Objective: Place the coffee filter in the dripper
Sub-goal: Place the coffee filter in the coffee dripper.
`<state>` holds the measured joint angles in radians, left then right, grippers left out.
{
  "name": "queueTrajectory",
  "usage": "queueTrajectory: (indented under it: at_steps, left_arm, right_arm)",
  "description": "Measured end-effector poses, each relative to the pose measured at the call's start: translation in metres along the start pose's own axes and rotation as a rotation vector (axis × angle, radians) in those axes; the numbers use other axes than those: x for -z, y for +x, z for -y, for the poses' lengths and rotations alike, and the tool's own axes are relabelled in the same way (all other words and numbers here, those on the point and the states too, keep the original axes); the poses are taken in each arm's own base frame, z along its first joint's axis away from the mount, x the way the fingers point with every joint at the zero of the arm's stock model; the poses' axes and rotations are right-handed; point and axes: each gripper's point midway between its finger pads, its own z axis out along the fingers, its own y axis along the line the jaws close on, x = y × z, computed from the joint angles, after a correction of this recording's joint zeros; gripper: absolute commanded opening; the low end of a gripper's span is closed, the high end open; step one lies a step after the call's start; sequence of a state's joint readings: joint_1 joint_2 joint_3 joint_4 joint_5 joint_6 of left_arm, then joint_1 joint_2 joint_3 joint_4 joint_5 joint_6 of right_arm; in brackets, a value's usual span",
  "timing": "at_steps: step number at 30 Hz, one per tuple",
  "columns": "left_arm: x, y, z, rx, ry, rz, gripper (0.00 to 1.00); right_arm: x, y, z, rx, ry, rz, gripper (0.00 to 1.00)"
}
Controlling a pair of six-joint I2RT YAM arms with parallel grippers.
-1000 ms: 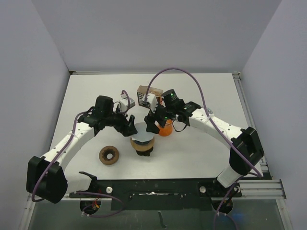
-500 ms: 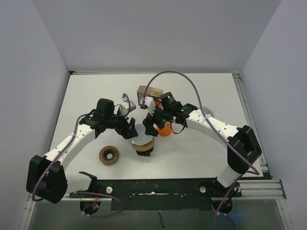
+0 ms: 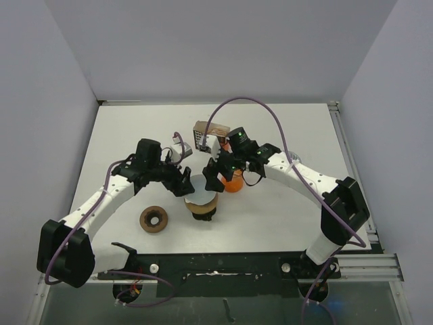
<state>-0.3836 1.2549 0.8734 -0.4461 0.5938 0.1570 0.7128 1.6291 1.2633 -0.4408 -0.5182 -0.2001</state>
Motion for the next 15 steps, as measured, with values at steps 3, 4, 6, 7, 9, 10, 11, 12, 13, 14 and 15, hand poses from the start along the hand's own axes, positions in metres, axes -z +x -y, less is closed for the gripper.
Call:
queueTrajectory:
  at_steps: [3, 4, 6, 7, 9, 10, 11, 12, 13, 14, 15]
  left_arm:
    - [0.002, -0.004, 0.002, -0.016, 0.008, 0.003, 0.73]
    - [0.003, -0.006, 0.002, -0.021, 0.009, 0.004, 0.73]
    - [0.005, -0.011, 0.003, -0.039, 0.012, 0.013, 0.73]
    - [0.005, -0.013, 0.003, -0.045, 0.014, 0.016, 0.73]
    - [0.007, -0.018, 0.004, -0.059, 0.017, 0.025, 0.73]
    - [0.008, -0.019, 0.005, -0.064, 0.020, 0.028, 0.73]
    - [0.009, -0.021, 0.006, -0.070, 0.021, 0.032, 0.73]
    - [0.010, -0.022, 0.007, -0.078, 0.025, 0.035, 0.73]
    - [0.011, -0.023, 0.007, -0.081, 0.027, 0.035, 0.73]
    - [0.012, -0.024, 0.008, -0.084, 0.028, 0.036, 0.73]
    - [0.012, -0.025, 0.008, -0.088, 0.030, 0.037, 0.73]
  right_arm:
    - [0.004, -0.008, -0.002, 0.001, -0.020, 0.013, 0.91]
    - [0.005, -0.010, -0.003, 0.003, -0.026, 0.019, 0.92]
    - [0.008, -0.016, -0.003, 0.005, -0.033, 0.029, 0.93]
    - [0.009, -0.018, -0.004, 0.006, -0.038, 0.035, 0.94]
    - [0.011, -0.023, -0.005, 0.010, -0.047, 0.043, 0.95]
    - [0.012, -0.025, -0.006, 0.013, -0.051, 0.046, 0.95]
    - [0.012, -0.026, -0.007, 0.015, -0.054, 0.050, 0.95]
    - [0.013, -0.027, -0.007, 0.017, -0.059, 0.052, 0.96]
    - [0.014, -0.029, -0.008, 0.019, -0.062, 0.053, 0.96]
    - [0.014, -0.030, -0.009, 0.021, -0.065, 0.055, 0.96]
    - [0.015, -0.031, -0.009, 0.024, -0.068, 0.056, 0.96]
